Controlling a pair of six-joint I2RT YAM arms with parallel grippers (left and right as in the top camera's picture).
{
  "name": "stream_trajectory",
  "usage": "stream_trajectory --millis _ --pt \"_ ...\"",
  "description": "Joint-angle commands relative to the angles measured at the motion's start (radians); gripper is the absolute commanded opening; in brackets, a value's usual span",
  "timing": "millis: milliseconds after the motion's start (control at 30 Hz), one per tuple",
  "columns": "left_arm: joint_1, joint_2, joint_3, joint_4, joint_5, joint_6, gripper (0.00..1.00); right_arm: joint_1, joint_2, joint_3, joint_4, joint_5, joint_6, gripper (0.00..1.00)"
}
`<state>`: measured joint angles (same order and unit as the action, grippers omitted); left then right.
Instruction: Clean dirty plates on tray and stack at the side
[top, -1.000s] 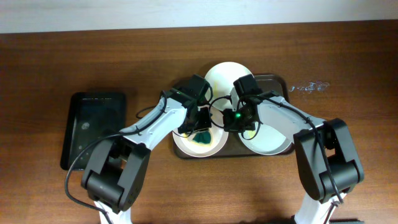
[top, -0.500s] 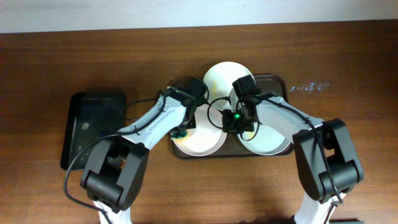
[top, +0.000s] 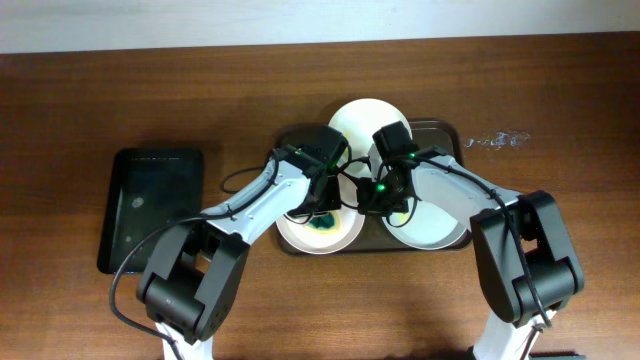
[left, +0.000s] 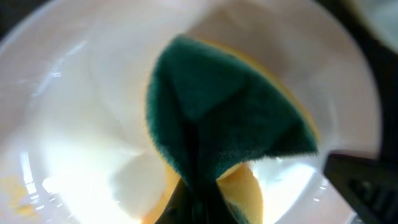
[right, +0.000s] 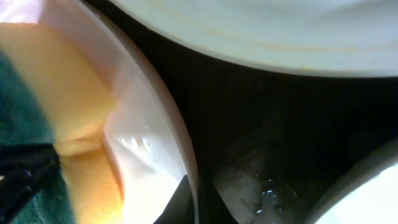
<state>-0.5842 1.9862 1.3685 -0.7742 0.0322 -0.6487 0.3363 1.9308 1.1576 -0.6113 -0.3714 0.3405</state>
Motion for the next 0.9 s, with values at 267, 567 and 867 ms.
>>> stream_trajectory --millis 267,567,867 --pt "0.237 -0.286 0.002 -0.132 -0.066 0.087 0.0 0.011 -0.159 0.016 -0.093 0.066 -0.027 0.04" --pt "0.615 -0.598 0.0 -0.344 0.073 0.132 0.0 0.275 -0.291 0.383 -0.454 0.755 -0.048 0.04" --pt "0.843 -0.597 -0.018 -0.397 0.077 0.179 0.0 0.628 -0.291 0.484 -0.466 1.601 -0.403 0.04"
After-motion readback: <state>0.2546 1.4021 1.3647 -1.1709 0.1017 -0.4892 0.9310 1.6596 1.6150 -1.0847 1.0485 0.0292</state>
